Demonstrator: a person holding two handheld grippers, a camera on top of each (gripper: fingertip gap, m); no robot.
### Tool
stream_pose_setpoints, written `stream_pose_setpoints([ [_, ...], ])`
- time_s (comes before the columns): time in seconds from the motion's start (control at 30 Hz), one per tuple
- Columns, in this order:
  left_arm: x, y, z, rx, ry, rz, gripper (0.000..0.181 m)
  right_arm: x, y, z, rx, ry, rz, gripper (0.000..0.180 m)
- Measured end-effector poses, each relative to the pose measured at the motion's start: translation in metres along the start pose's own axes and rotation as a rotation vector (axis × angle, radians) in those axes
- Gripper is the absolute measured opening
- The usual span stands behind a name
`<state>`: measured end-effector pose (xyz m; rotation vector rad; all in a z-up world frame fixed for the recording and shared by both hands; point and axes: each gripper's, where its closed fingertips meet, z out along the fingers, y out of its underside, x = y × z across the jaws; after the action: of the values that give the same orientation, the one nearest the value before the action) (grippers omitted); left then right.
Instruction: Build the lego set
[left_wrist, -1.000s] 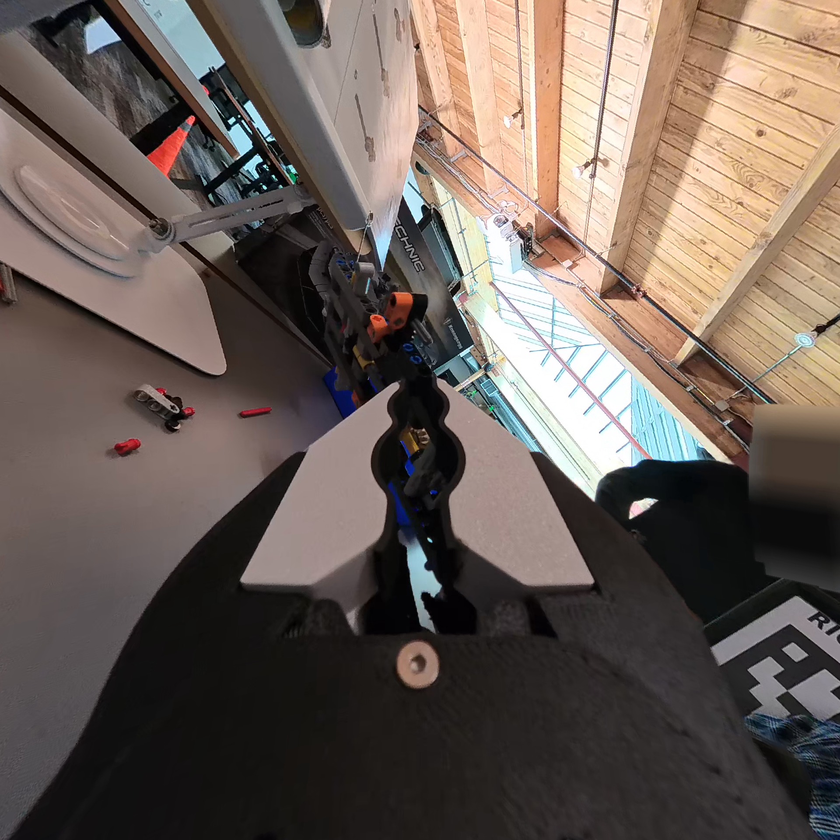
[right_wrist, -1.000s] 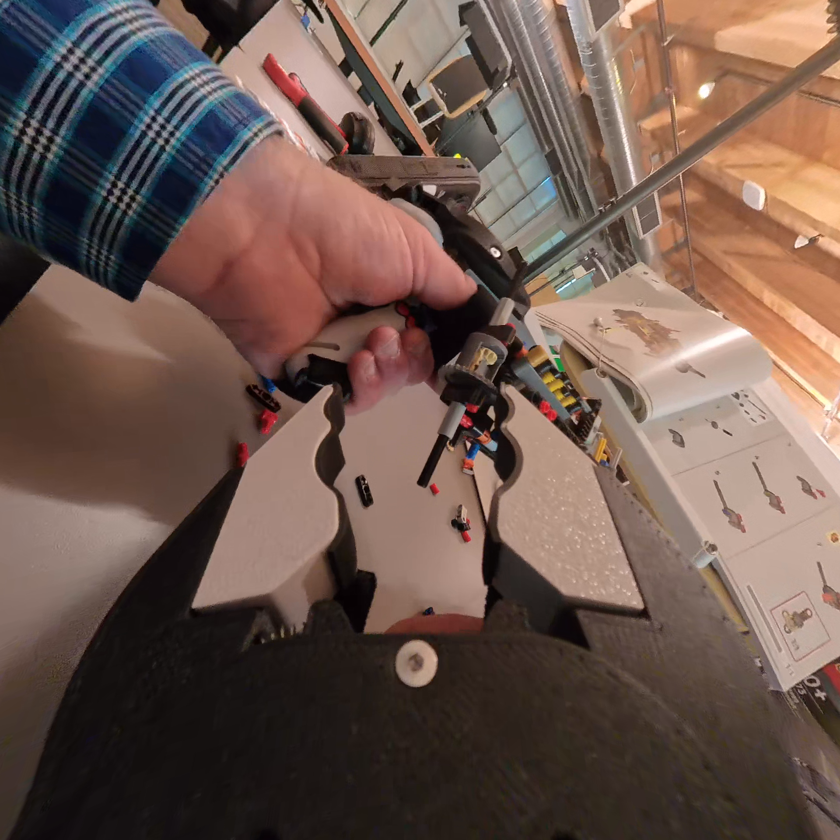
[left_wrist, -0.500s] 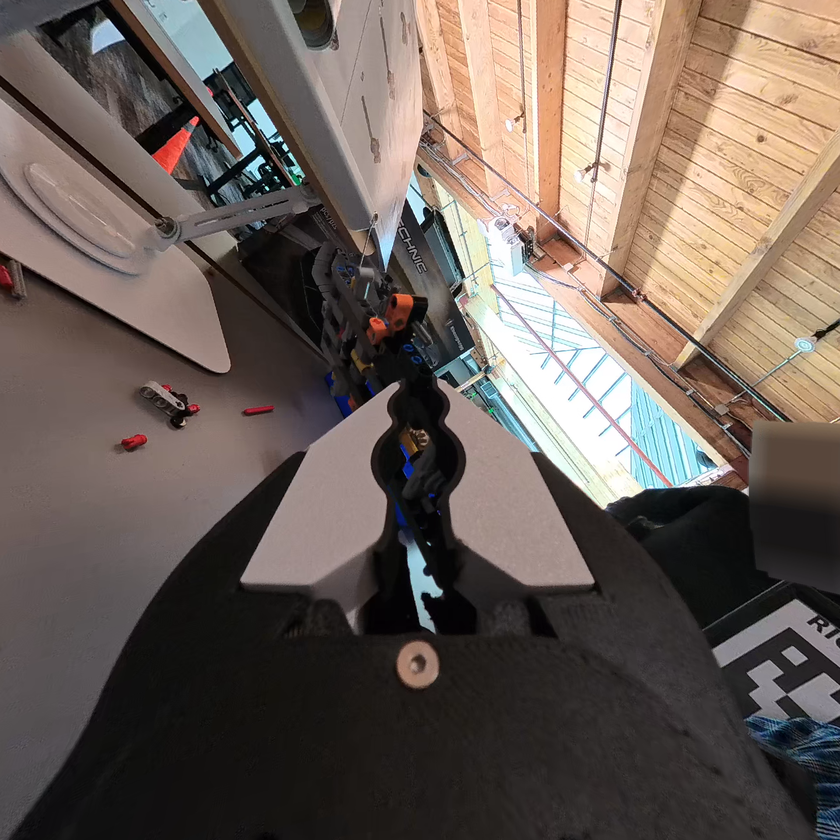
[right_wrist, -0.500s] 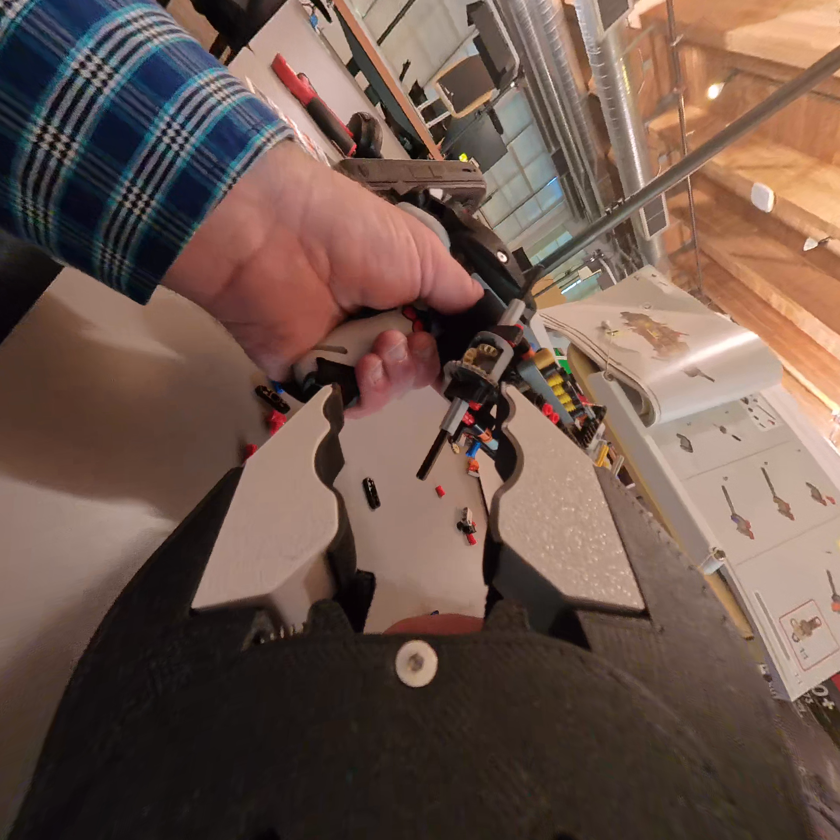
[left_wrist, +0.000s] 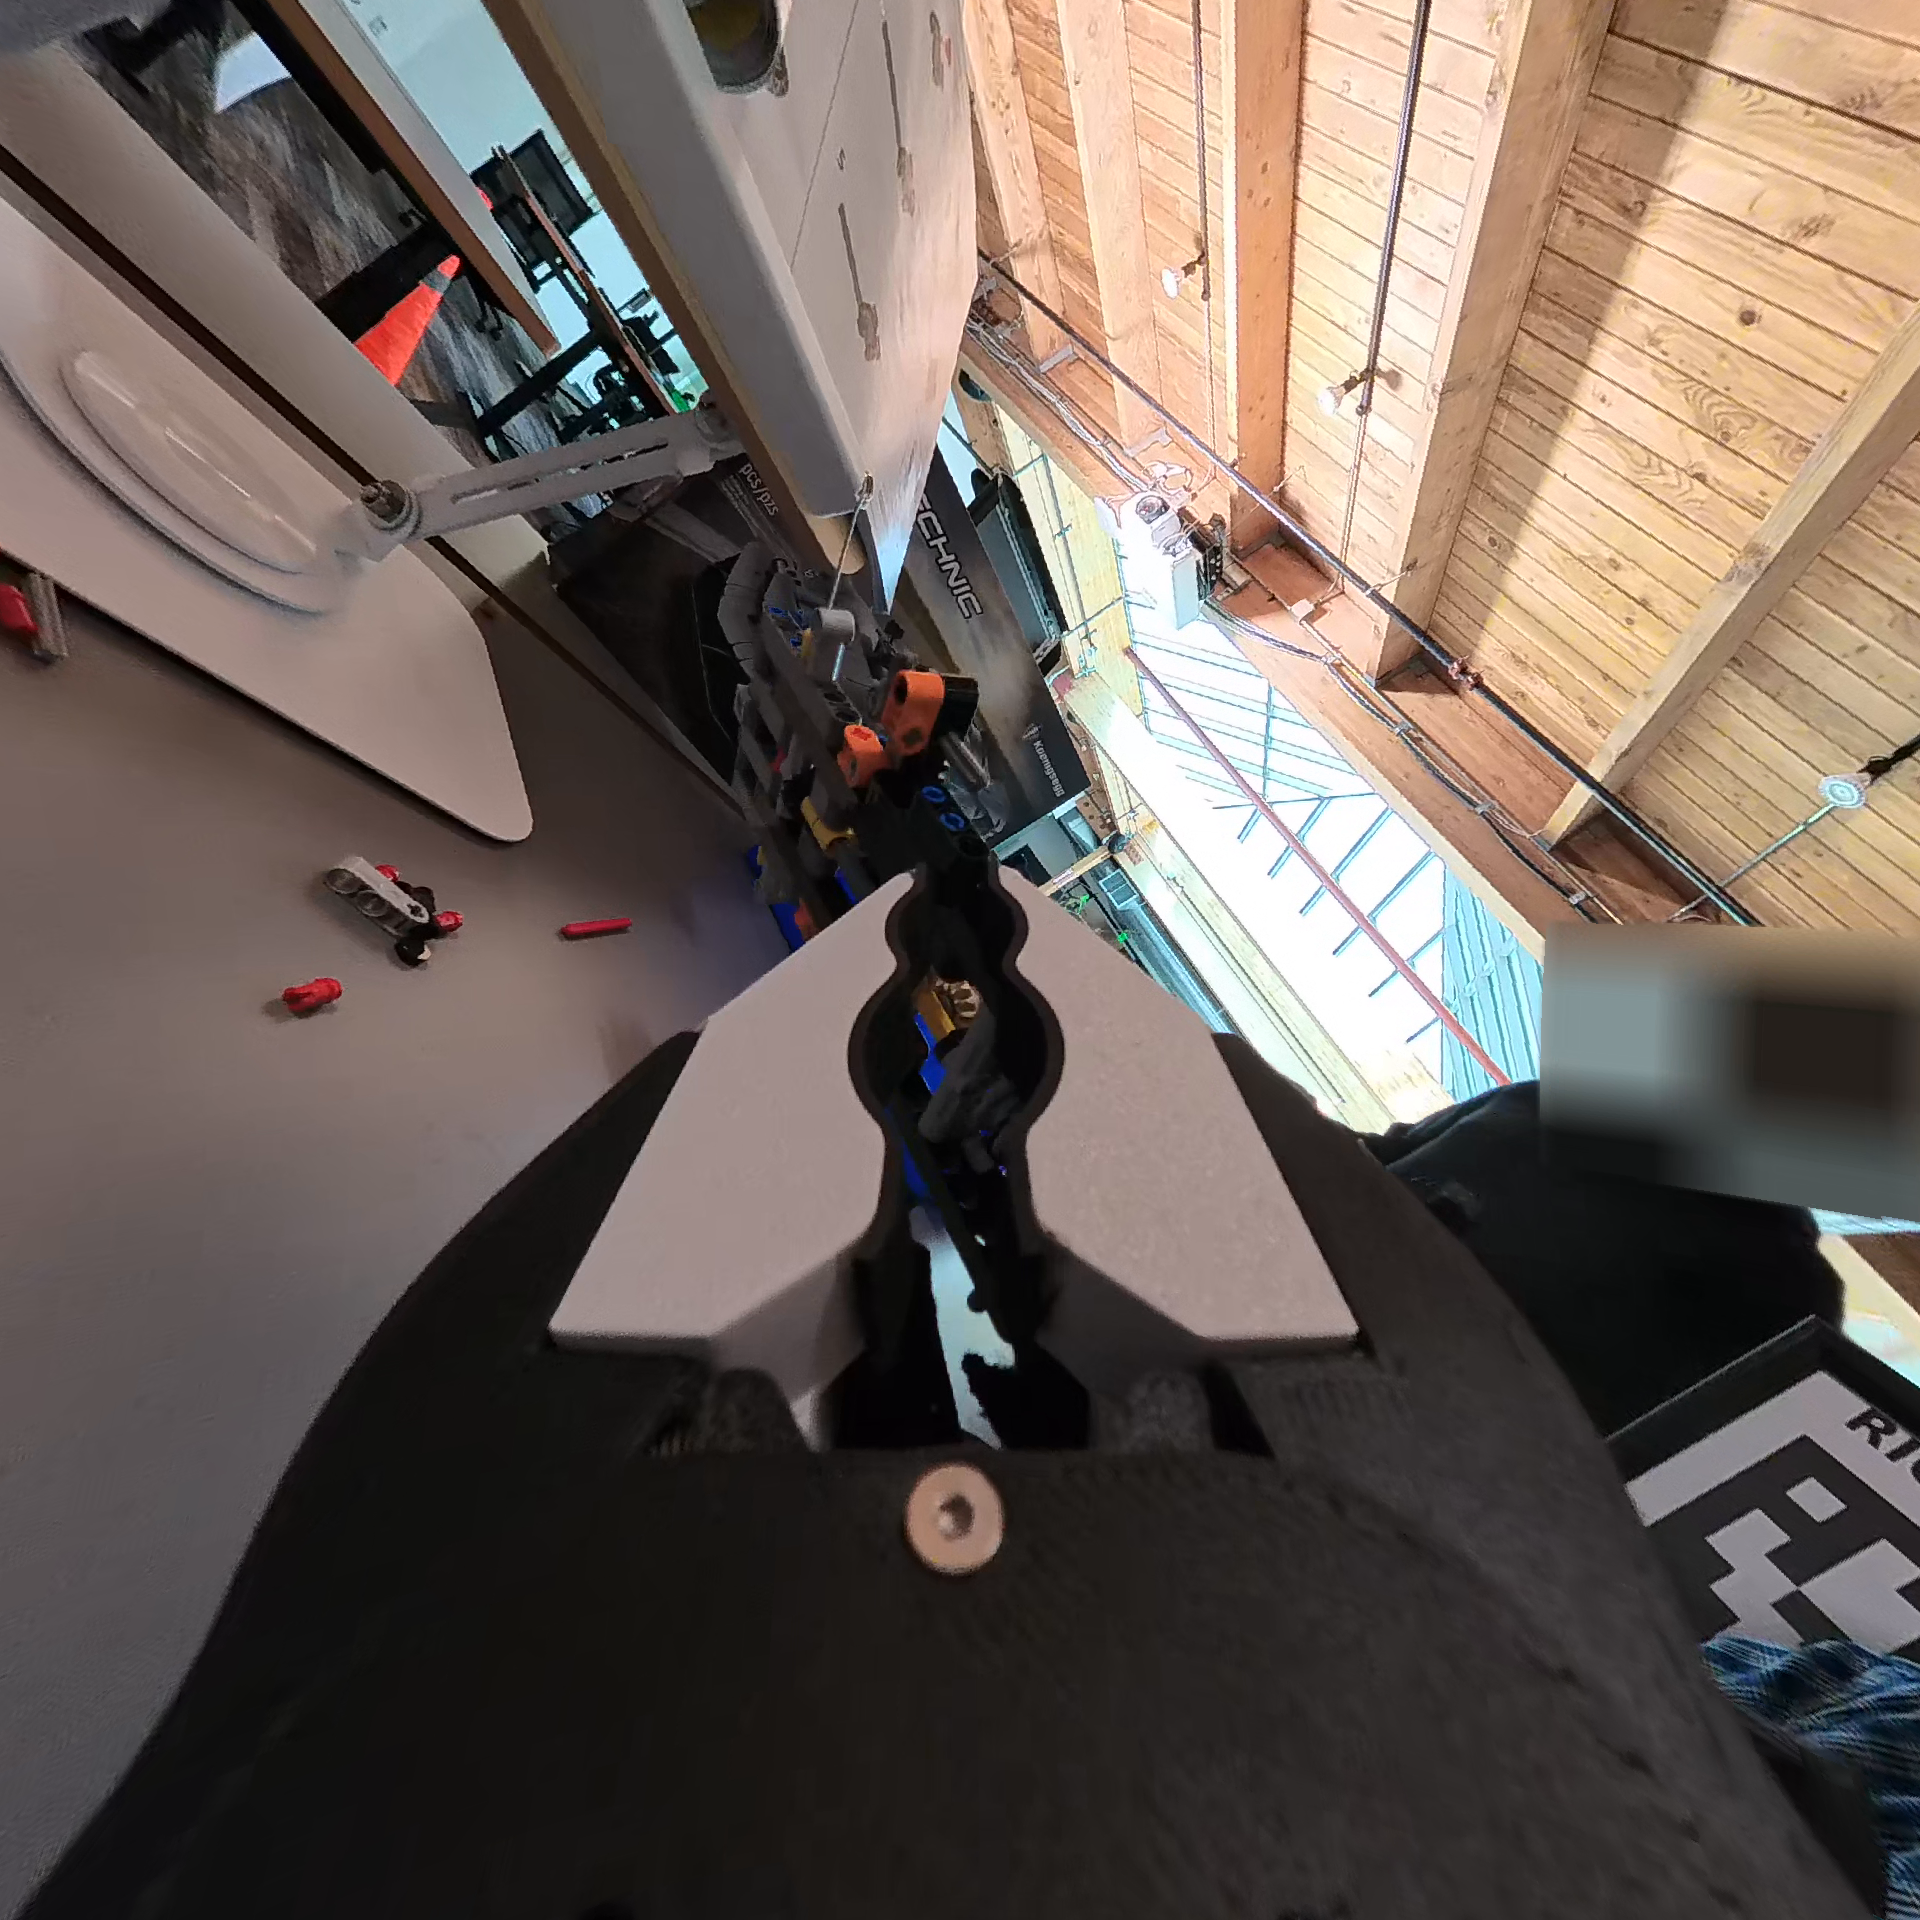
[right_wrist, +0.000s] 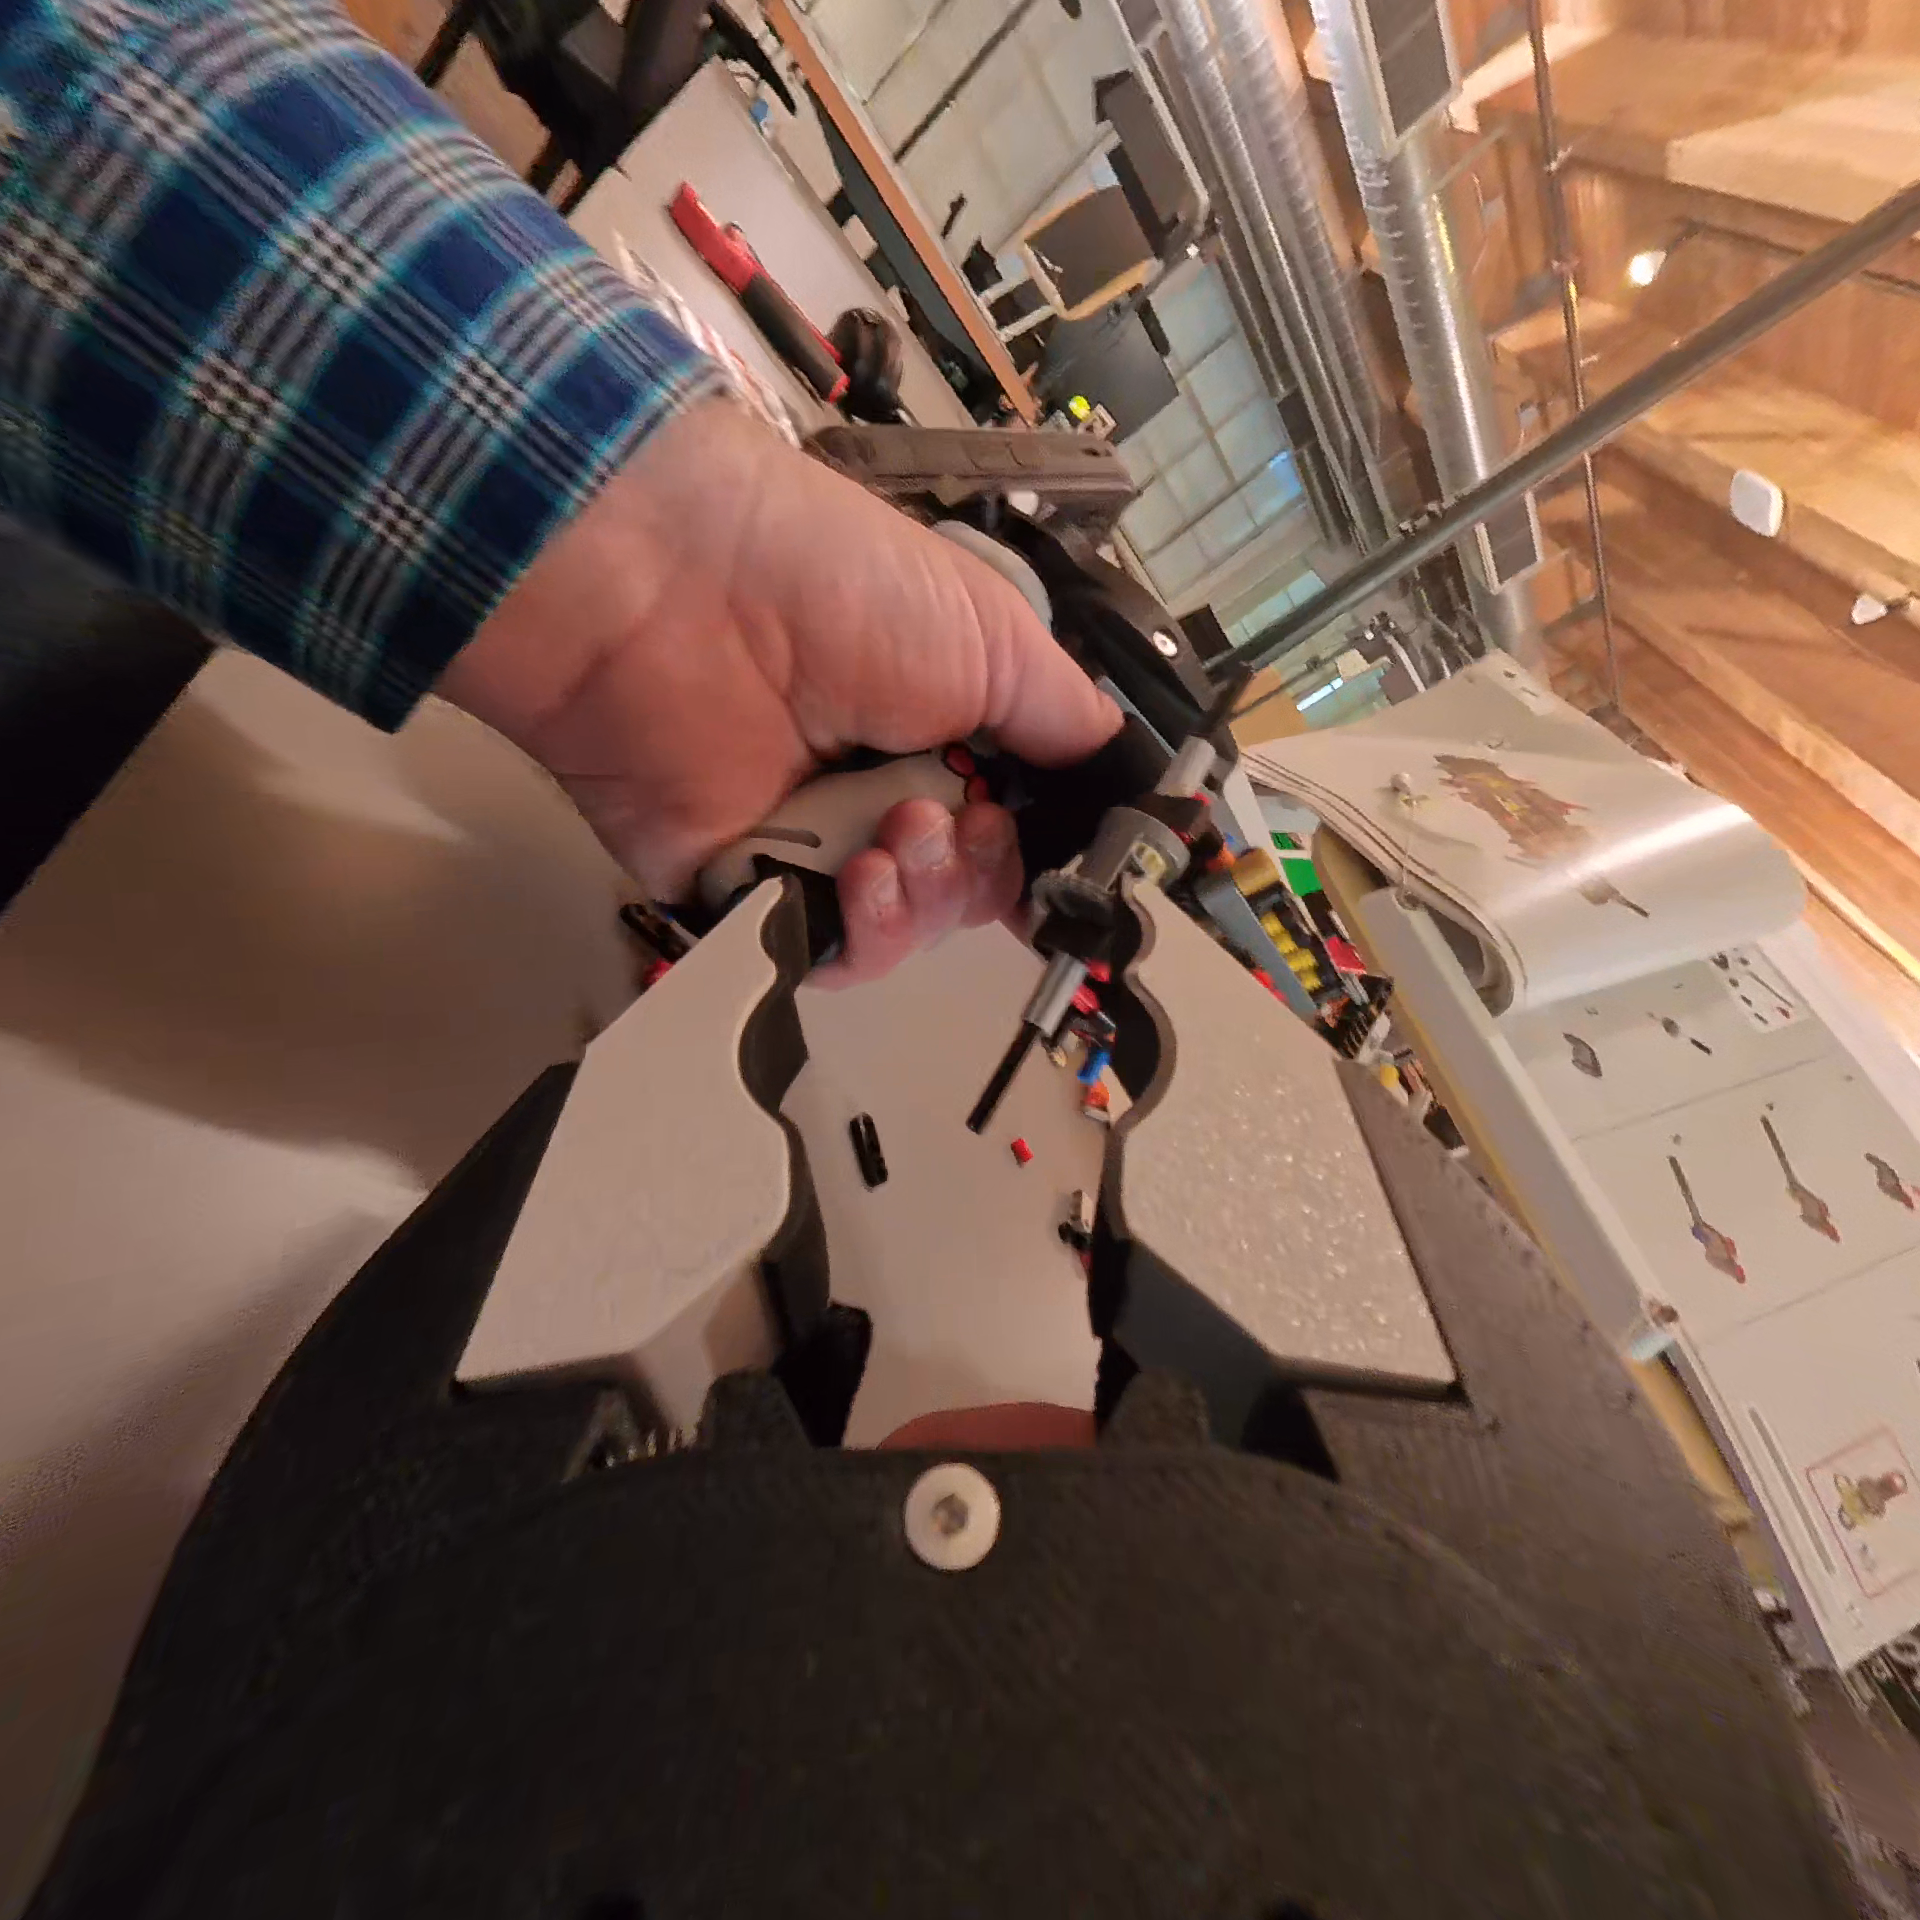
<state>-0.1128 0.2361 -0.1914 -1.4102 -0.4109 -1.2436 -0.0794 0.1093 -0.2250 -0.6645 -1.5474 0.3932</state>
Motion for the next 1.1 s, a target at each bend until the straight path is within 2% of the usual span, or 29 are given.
stream_pose_setpoints([
  [0.07,0.001,0.000,0.000,0.003,0.005,-0.004,0.006,-0.008,-0.002,0.000,0.005,-0.026,-0.029,0.052],
  [0.17,0.001,0.000,0.000,0.002,0.006,-0.003,0.006,0.002,-0.005,-0.002,0.024,0.010,0.003,0.056],
  [0.3,0.000,0.002,0.001,0.001,0.009,-0.008,0.009,0.011,0.008,0.001,-0.035,0.044,0.035,0.056],
  [0.4,-0.002,0.002,0.000,0.000,0.003,-0.010,0.010,0.004,0.006,0.001,-0.026,0.020,0.021,0.060],
  [0.5,-0.003,0.002,-0.001,0.001,0.004,-0.014,0.006,-0.009,-0.001,0.001,0.000,-0.034,-0.018,0.052],
  [0.63,-0.003,0.002,-0.002,-0.002,0.009,-0.014,0.006,-0.014,-0.006,-0.001,0.029,-0.057,-0.020,0.052],
  [0.83,0.002,-0.013,-0.018,-0.014,0.094,-0.068,0.005,-0.002,0.000,-0.003,0.024,-0.022,0.017,0.048],
  [0.97,0.011,-0.032,-0.033,-0.008,0.133,-0.002,0.005,-0.001,0.003,-0.003,0.025,-0.026,0.048,0.047],
  [1.1,0.008,-0.041,-0.045,-0.053,0.102,0.068,0.006,0.001,0.009,-0.002,0.016,-0.027,0.076,0.046],
])
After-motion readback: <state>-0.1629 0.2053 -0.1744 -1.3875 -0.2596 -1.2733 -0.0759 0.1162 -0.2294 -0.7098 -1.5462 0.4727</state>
